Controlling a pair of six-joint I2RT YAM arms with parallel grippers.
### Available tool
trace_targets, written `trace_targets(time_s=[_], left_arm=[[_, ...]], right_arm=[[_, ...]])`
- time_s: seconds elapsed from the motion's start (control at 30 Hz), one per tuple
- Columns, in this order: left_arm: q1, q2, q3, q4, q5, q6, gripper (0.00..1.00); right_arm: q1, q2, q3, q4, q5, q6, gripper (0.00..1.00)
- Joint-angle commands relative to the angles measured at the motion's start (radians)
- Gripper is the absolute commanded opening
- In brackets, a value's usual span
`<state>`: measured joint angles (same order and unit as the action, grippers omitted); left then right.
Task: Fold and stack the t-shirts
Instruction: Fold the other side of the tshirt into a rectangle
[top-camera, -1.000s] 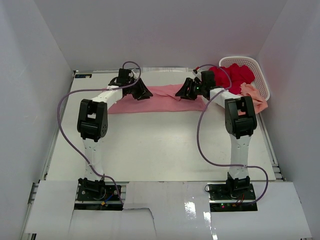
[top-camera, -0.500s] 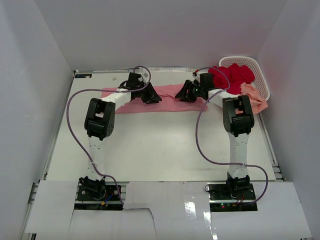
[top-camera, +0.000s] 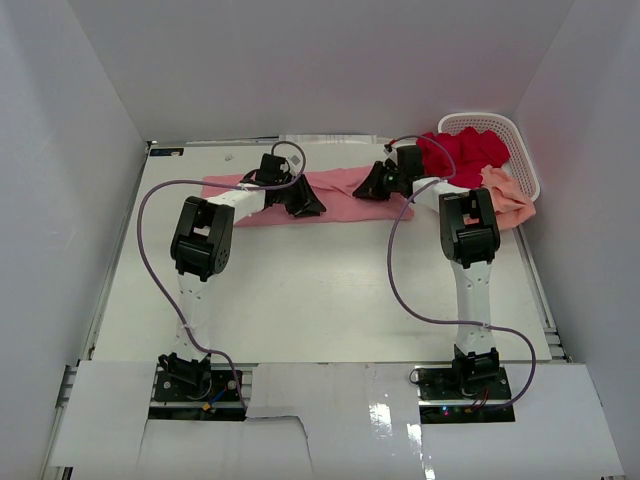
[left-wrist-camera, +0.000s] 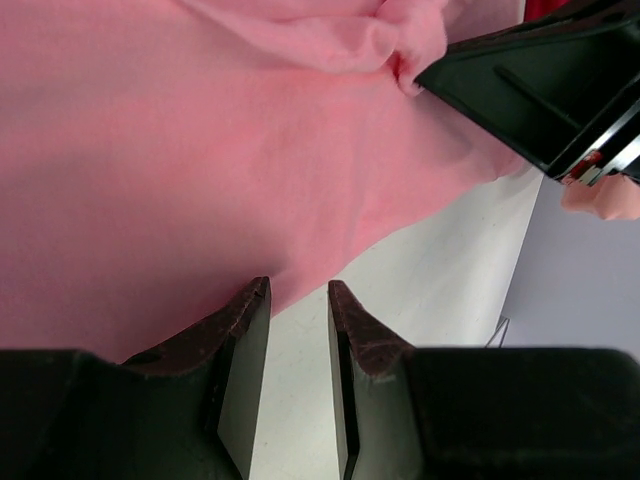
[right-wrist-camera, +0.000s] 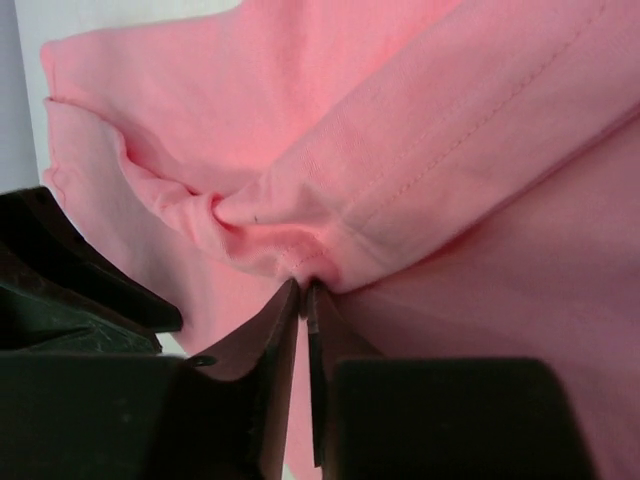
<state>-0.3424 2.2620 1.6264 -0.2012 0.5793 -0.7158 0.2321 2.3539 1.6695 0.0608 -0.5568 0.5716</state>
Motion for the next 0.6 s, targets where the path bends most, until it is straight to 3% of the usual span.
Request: trace_targets(time_s=[0.0, 0.03, 0.3, 0.37, 0.4, 0.43, 0.57], left_arm=[[-0.007, -0.021, -0.017, 0.022, 0.017, 0.009, 0.4], [-0.009, -0.021, -0.019, 0.022, 0.017, 0.009, 0.4], [-0.012, -0.03, -0.031, 0.022, 0.017, 0.015, 0.4], [-0.012, -0.033, -0.037, 0.022, 0.016, 0.016, 0.4], [-0.012, -0.038, -0.039, 0.02, 0.014, 0.018, 0.4], [-0.012, -0.038, -0.042, 0.02, 0.016, 0.018, 0.4], [-0.014, -0.044, -0.046, 0.019, 0.019, 0.016, 0.4]], right_arm=[[0.006, 0.002, 0.074, 0.037, -0.014, 0.017, 0.11], [0.006, 0.004, 0.085, 0.034, -0.018, 0.02, 0.08], [0.003, 0.082, 0.275, 0.037, -0.051, 0.088, 0.08], [0.0, 0.12, 0.376, 0.048, -0.063, 0.106, 0.4], [-0.005, 0.16, 0.403, 0.072, -0.08, 0.135, 0.61], [-0.008, 0.174, 0.421, 0.109, -0.089, 0.155, 0.67], [-0.019, 0.203, 0.385, 0.342, -0.115, 0.214, 0.68]])
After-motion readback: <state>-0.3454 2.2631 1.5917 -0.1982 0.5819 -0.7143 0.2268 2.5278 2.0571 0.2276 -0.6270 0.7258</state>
